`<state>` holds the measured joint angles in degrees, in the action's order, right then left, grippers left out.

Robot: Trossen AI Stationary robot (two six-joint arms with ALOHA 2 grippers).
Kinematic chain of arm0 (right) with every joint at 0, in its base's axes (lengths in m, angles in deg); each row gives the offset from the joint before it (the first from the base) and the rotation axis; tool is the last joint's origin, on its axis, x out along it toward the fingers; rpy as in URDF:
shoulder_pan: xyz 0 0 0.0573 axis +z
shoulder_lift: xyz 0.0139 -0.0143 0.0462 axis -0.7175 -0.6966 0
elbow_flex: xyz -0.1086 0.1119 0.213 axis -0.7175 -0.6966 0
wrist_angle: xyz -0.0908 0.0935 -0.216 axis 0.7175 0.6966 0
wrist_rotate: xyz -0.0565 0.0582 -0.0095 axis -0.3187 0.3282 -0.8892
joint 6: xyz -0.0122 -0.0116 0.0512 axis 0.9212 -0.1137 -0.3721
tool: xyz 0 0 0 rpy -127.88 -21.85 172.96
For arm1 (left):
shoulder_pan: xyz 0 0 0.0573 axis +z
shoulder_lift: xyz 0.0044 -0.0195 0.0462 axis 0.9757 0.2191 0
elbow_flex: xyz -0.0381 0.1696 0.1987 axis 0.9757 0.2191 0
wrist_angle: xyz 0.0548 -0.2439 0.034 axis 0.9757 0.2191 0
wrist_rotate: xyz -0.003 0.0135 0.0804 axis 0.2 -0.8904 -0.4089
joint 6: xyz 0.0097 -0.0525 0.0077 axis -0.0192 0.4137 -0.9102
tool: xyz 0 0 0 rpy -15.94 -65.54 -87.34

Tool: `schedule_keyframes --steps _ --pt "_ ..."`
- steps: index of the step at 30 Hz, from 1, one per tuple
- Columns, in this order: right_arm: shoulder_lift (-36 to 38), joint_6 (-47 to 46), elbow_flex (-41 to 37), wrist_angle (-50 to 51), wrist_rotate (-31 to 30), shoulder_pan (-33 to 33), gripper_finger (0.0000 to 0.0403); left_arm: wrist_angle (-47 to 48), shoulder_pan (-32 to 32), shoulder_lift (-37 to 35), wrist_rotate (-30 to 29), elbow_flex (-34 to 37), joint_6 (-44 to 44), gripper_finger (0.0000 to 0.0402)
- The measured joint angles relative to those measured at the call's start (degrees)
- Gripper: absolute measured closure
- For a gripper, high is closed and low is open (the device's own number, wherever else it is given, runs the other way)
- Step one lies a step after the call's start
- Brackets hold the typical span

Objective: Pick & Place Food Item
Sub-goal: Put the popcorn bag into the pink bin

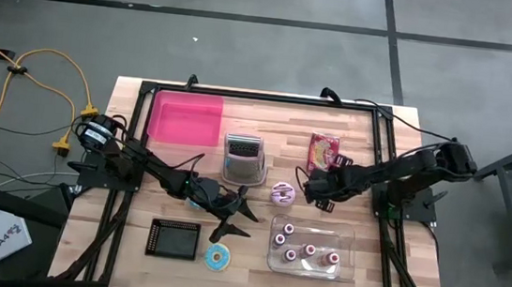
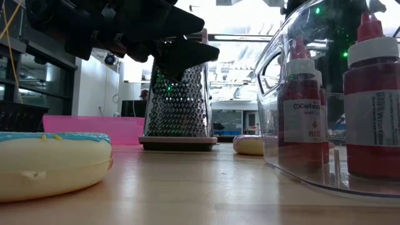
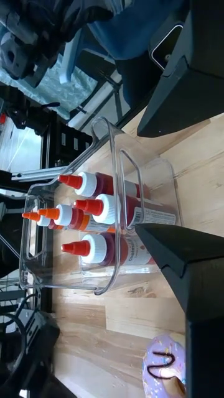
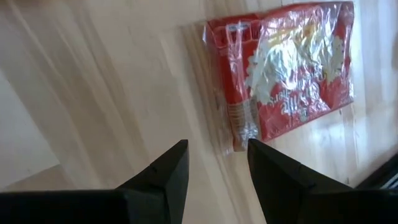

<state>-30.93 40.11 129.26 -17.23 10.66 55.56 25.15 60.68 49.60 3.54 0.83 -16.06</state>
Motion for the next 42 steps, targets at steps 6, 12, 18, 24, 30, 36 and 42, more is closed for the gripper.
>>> schedule_keyframes --steps 6,12,18,24,30,36,42 --pt "0.0 3.8 -0.2 -2.8 0.1 -3.1 0.0251 0.0 0.0 0.0 0.0 0.0 0.0 0.0168" --pt "0.0 7.1 -0.2 -6.0 6.4 -8.9 0.0251 0.0 0.0 0.0 0.0 0.0 0.0 0.0168" --pt "0.2 9.7 1.8 -6.4 9.2 -12.6 0.0251 0.0 0.0 0.0 0.0 0.0 0.0 0.0168" --pt "0.2 10.4 3.0 -6.5 12.0 -15.2 0.0251 0.0 0.0 0.0 0.0 0.0 0.0 0.0168" --pt "0.2 3.5 2.9 -6.3 17.8 -19.6 0.0251 0.0 0.0 0.0 0.0 0.0 0.0 0.0168" --pt "0.4 2.0 2.9 -7.5 22.8 -22.8 0.0251 0.0 0.0 0.0 0.0 0.0 0.0 0.0168" --pt "4.4 -0.5 2.9 -7.4 23.5 -25.4 0.0251 0.0 0.0 0.0 0.0 0.0 0.0 0.0168"
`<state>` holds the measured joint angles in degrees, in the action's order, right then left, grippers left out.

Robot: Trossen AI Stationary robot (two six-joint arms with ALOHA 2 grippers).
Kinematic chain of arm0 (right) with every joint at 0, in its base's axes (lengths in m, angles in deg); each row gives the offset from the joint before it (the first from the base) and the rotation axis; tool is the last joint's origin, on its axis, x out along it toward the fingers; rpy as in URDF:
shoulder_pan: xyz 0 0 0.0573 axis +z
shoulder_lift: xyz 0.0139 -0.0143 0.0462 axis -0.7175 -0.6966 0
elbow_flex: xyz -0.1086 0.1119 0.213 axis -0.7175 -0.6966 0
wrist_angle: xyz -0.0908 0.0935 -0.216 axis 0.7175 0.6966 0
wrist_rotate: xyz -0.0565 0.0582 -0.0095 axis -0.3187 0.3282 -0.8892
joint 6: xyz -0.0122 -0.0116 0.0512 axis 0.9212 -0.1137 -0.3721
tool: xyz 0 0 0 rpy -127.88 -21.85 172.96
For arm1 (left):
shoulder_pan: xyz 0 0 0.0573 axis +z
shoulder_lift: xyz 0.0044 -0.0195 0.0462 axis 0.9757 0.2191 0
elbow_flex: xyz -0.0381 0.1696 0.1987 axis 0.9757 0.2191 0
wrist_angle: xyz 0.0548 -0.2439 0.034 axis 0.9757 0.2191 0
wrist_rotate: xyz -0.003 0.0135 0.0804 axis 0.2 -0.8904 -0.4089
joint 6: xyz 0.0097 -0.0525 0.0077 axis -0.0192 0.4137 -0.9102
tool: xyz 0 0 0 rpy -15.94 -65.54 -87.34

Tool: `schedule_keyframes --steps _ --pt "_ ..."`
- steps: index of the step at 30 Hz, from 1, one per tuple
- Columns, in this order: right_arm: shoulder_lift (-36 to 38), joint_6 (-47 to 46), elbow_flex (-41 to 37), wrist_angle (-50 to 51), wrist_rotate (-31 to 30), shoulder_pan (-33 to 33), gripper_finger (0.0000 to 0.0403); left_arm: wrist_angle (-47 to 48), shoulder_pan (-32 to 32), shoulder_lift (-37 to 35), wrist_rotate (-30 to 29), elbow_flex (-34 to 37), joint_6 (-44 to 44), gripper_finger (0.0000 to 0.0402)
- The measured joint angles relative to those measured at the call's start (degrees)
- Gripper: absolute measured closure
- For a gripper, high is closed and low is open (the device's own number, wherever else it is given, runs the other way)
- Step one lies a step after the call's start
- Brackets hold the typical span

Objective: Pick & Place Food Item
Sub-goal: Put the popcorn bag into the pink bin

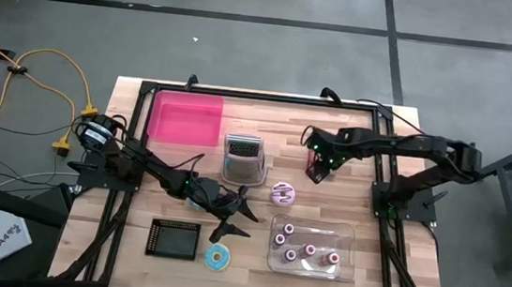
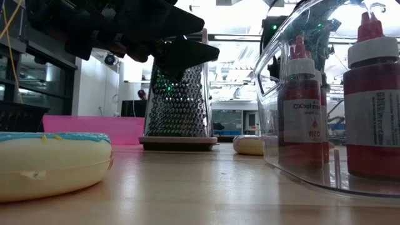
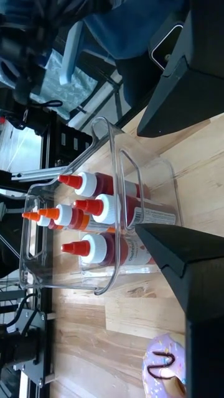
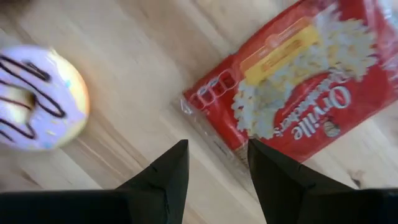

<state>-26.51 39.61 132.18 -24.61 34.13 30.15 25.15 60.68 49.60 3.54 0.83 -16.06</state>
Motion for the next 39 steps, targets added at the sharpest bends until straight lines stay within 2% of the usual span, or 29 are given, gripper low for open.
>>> schedule_keyframes --steps 9,19,22,27,34,39 --pt "9.2 -4.0 -1.1 1.0 -2.8 -3.0 0.0251 0.0 0.0 0.0 0.0 0.0 0.0 0.0168" --pt "19.2 -8.4 -11.6 -5.6 5.1 -9.7 0.0251 0.0 0.0 0.0 0.0 0.0 0.0 0.0168" --pt "21.7 -10.1 -14.3 -5.7 5.7 -11.1 0.0251 0.0 0.0 0.0 0.0 0.0 0.0 0.0168" --pt "25.7 -12.8 -18.8 -6.4 10.3 -13.2 0.0251 0.0 0.0 0.0 0.0 0.0 0.0 0.0168" --pt "32.2 -14.7 -24.5 -12.5 13.6 -16.3 0.0251 0.0 0.0 0.0 0.0 0.0 0.0 0.0168" --pt "34.3 -14.6 -26.0 -11.8 13.6 -18.7 0.0237 0.0 0.0 0.0 0.0 0.0 0.0 0.0168"
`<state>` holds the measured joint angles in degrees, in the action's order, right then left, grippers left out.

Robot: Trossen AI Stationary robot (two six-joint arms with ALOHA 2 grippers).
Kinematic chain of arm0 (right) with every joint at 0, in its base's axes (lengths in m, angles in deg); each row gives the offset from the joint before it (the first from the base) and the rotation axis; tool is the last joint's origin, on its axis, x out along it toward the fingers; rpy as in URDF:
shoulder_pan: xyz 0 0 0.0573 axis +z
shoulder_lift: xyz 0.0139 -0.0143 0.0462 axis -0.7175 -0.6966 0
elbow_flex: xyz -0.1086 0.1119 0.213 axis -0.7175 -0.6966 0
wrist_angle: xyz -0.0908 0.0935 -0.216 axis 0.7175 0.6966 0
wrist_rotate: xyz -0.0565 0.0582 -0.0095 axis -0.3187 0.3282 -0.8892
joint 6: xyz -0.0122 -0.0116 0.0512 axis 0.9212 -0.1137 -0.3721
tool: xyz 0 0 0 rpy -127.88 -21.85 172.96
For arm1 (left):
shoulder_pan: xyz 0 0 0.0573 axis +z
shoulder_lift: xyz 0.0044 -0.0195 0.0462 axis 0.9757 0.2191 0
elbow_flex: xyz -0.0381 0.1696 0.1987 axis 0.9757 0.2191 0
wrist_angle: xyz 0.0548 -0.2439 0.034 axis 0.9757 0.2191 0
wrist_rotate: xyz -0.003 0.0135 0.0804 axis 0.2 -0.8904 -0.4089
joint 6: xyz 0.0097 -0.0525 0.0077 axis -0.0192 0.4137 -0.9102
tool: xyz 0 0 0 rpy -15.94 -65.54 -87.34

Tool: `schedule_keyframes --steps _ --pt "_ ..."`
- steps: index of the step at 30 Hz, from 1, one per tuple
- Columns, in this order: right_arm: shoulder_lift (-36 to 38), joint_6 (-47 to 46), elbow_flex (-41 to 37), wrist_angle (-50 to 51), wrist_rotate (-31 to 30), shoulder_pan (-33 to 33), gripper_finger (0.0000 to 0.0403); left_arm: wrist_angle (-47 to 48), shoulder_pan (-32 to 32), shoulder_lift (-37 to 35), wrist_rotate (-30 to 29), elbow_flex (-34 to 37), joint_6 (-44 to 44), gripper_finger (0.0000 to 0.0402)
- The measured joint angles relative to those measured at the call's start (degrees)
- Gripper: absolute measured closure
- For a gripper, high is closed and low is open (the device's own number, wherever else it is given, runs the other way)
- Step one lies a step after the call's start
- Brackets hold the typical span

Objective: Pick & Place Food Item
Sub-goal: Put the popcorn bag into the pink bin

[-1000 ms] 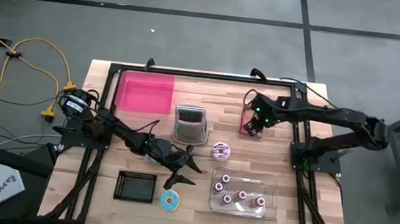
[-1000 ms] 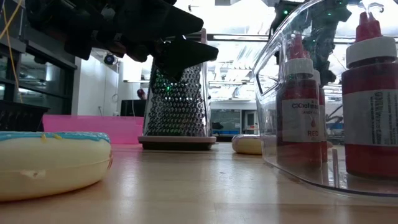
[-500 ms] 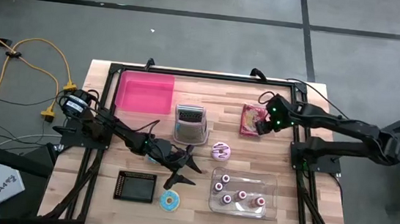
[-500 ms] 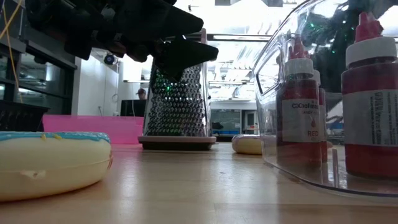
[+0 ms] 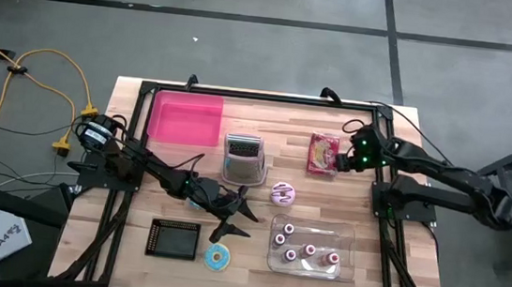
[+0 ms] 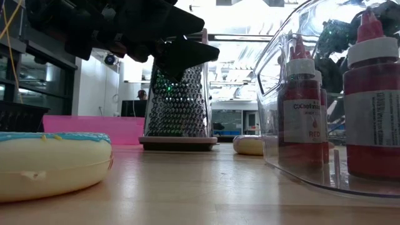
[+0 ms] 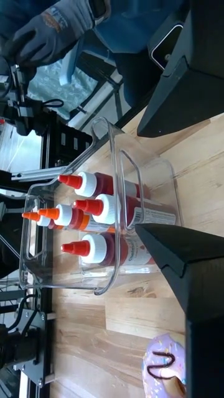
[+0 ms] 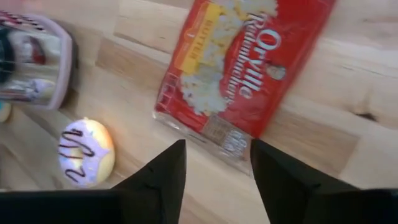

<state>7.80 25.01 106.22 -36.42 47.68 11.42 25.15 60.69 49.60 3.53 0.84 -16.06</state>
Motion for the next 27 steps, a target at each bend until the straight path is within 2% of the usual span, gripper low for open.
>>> schedule_keyframes --steps 4,11,17,27 --pt "0.2 0.3 0.0 0.6 -0.2 -1.3 0.0211 0.0 0.0 0.0 0.0 0.0 0.0 0.0168" --pt "-0.2 -0.8 0.0 2.1 -4.5 -1.7 0.0173 0.0 0.0 0.0 0.0 0.0 0.0 0.0168" --pt "-0.6 -1.7 -1.3 1.0 -4.5 -2.2 0.0148 0.0 0.0 0.0 0.0 0.0 0.0 0.0168" --pt "-0.5 -6.0 -10.9 -12.6 4.8 -7.2 0.0135 0.0 0.0 0.0 0.0 0.0 0.0 0.0168"
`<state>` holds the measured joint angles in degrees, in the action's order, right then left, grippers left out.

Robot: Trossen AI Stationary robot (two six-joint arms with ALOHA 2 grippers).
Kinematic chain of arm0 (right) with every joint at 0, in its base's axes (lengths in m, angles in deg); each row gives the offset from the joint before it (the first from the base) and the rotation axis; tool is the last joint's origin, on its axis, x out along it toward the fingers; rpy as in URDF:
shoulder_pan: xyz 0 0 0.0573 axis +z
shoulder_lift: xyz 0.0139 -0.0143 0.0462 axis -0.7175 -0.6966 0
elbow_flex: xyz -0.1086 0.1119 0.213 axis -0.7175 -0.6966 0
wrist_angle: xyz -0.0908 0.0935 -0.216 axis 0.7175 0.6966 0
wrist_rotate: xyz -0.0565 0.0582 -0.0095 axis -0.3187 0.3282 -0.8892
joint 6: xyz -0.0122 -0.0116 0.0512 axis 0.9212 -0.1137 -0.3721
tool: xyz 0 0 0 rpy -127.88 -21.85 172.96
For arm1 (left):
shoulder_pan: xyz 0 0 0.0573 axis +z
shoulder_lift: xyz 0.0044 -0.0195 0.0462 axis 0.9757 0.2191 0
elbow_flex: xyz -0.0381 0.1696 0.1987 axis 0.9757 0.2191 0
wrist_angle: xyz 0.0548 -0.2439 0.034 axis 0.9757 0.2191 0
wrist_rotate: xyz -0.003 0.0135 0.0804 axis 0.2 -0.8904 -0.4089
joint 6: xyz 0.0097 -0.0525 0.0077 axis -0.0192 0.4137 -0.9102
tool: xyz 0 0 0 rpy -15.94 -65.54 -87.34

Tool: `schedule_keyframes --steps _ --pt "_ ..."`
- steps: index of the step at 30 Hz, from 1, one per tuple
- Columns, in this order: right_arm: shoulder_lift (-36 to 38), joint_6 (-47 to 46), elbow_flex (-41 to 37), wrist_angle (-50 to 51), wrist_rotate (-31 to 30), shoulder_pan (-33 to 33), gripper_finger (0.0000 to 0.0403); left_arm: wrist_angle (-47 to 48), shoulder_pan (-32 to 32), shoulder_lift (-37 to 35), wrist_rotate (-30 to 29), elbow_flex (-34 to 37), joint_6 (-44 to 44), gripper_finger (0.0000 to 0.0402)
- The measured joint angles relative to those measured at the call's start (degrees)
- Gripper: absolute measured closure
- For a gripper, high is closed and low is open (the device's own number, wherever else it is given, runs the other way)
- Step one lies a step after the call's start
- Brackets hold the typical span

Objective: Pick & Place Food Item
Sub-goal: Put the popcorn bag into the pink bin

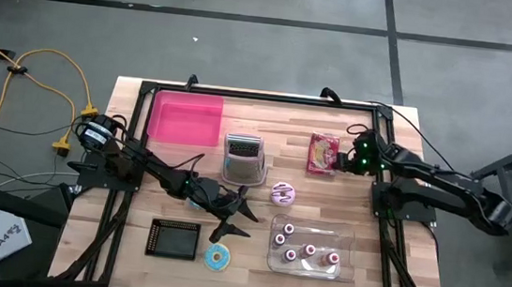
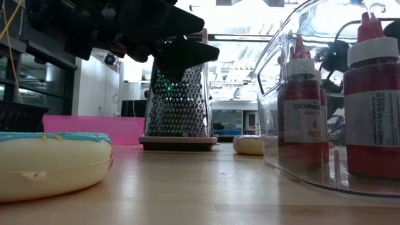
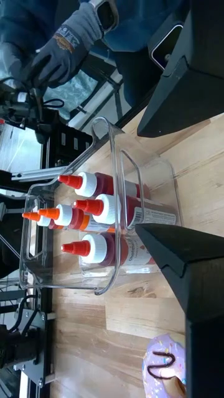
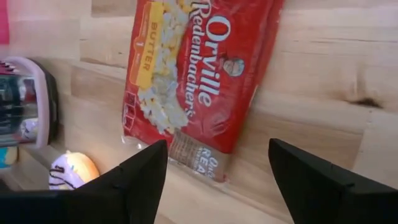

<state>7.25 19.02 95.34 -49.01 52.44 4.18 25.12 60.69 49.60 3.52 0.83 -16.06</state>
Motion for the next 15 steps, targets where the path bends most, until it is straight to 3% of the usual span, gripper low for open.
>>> schedule_keyframes --steps 15 --pt "-2.3 0.4 -1.9 -2.1 1.1 -1.2 0.0136 0.0 0.0 0.0 0.0 0.0 0.0 0.0168"
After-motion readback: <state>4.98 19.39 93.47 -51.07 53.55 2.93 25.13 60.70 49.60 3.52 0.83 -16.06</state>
